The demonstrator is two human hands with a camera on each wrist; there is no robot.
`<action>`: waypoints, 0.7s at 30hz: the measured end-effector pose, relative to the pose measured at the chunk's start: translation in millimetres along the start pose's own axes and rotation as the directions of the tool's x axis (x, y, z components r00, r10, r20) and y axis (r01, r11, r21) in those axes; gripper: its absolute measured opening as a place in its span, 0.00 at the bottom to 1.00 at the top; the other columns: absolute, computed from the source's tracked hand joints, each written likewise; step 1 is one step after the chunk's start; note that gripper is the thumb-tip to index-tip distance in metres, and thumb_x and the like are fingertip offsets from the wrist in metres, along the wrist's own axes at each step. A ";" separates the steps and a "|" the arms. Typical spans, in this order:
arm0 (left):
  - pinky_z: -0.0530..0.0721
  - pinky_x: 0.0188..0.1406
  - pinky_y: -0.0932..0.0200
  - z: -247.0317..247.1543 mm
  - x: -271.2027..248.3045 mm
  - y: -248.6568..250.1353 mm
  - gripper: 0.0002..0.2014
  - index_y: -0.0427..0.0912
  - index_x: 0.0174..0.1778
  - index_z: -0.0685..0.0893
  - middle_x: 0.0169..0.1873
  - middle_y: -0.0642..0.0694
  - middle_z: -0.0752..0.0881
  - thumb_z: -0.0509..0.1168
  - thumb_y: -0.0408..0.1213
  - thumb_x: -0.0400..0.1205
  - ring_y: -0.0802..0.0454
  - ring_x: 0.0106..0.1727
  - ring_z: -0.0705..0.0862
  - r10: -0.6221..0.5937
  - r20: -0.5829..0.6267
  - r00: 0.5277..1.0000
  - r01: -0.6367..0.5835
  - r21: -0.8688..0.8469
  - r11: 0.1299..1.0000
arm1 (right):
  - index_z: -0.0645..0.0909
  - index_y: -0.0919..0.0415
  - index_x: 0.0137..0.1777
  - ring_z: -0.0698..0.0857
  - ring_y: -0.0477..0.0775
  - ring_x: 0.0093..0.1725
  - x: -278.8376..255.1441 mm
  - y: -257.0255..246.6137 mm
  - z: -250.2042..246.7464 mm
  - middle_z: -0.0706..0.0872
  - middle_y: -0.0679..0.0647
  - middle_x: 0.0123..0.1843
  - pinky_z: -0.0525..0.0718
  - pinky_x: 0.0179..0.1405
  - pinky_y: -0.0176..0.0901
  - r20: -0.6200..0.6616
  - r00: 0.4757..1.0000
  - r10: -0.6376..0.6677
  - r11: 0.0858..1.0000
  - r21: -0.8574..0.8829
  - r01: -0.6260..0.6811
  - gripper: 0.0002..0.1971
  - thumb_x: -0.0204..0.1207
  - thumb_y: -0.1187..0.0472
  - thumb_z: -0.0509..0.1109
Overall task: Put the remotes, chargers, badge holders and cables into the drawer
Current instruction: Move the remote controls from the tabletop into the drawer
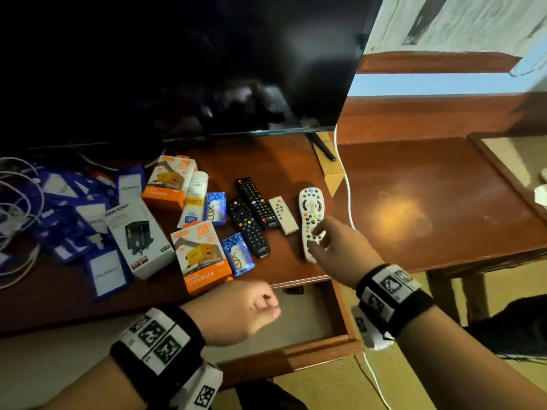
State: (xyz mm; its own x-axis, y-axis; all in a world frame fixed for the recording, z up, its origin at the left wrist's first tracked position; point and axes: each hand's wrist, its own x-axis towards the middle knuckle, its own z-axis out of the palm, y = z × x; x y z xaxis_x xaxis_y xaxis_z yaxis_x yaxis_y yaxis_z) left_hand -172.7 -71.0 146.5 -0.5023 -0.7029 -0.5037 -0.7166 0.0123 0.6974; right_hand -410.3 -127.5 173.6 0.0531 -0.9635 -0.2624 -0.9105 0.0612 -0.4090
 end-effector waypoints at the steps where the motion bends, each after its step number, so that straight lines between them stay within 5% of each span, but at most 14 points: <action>1: 0.86 0.53 0.59 -11.9 -0.8 5.4 0.11 0.55 0.54 0.87 0.44 0.58 0.91 0.68 0.56 0.85 0.64 0.45 0.87 -0.019 -0.087 0.996 0.016 -0.034 0.999 | 0.77 0.51 0.67 0.86 0.53 0.54 13.2 3.0 1.4 0.84 0.52 0.60 0.87 0.54 0.50 -0.046 0.999 0.027 1.000 0.013 -0.027 0.18 0.80 0.46 0.71; 4: 0.84 0.46 0.61 -47.7 12.6 16.3 0.10 0.55 0.50 0.86 0.40 0.57 0.90 0.69 0.56 0.84 0.62 0.44 0.87 -0.116 -0.398 0.910 0.087 -0.090 0.992 | 0.68 0.55 0.75 0.85 0.62 0.63 49.7 6.6 9.3 0.76 0.58 0.70 0.87 0.61 0.57 -0.078 0.985 0.155 0.988 0.040 -0.152 0.33 0.76 0.43 0.75; 7: 0.83 0.48 0.55 -76.3 46.1 16.5 0.12 0.54 0.54 0.83 0.42 0.55 0.89 0.69 0.57 0.83 0.53 0.48 0.88 -0.228 -0.544 0.808 0.168 -0.159 0.973 | 0.61 0.57 0.81 0.83 0.68 0.68 75.8 10.0 19.4 0.73 0.62 0.74 0.86 0.65 0.63 -0.033 0.958 0.285 0.958 0.035 -0.284 0.45 0.72 0.42 0.80; 11: 0.84 0.66 0.46 -102.9 105.8 9.2 0.29 0.49 0.73 0.73 0.63 0.43 0.88 0.68 0.62 0.82 0.39 0.65 0.85 -0.333 -0.554 0.763 0.375 -0.040 0.926 | 0.56 0.59 0.85 0.80 0.68 0.73 93.2 17.0 29.3 0.71 0.63 0.78 0.84 0.69 0.63 0.029 0.928 0.372 0.927 0.038 -0.373 0.50 0.71 0.44 0.82; 14: 0.76 0.78 0.41 -117.2 146.3 10.4 0.39 0.42 0.82 0.65 0.76 0.36 0.79 0.66 0.63 0.82 0.33 0.79 0.74 -0.430 -0.547 0.718 0.540 0.049 0.840 | 0.58 0.62 0.83 0.80 0.66 0.74 101.6 21.4 33.4 0.73 0.63 0.78 0.84 0.69 0.61 0.049 0.930 0.363 0.930 0.045 -0.365 0.48 0.71 0.45 0.81; 17: 0.73 0.78 0.39 -123.7 181.4 7.9 0.44 0.40 0.85 0.60 0.80 0.37 0.75 0.66 0.64 0.82 0.34 0.83 0.68 -0.515 -0.515 0.685 0.636 0.079 0.767 | 0.58 0.63 0.82 0.80 0.64 0.73 105.0 21.7 35.9 0.75 0.62 0.77 0.85 0.68 0.61 0.072 0.934 0.349 0.935 0.046 -0.353 0.51 0.68 0.45 0.84; 21: 0.76 0.72 0.35 -124.6 217.3 2.6 0.44 0.41 0.79 0.69 0.74 0.40 0.78 0.68 0.69 0.76 0.35 0.77 0.72 -0.575 -0.524 0.628 0.700 0.058 0.712 | 0.61 0.62 0.78 0.83 0.63 0.69 103.1 22.2 35.8 0.78 0.60 0.72 0.87 0.65 0.60 0.091 0.934 0.345 0.936 0.044 -0.350 0.50 0.65 0.46 0.87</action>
State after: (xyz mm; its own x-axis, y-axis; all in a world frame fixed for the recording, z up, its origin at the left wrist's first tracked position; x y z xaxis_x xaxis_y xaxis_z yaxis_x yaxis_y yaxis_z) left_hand -223.4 -312.3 102.4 0.3506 -0.8212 -0.4502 -0.8896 -0.4423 0.1140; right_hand -410.3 -216.1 106.1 -0.2269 -0.8553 -0.4658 -0.8527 0.4056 -0.3293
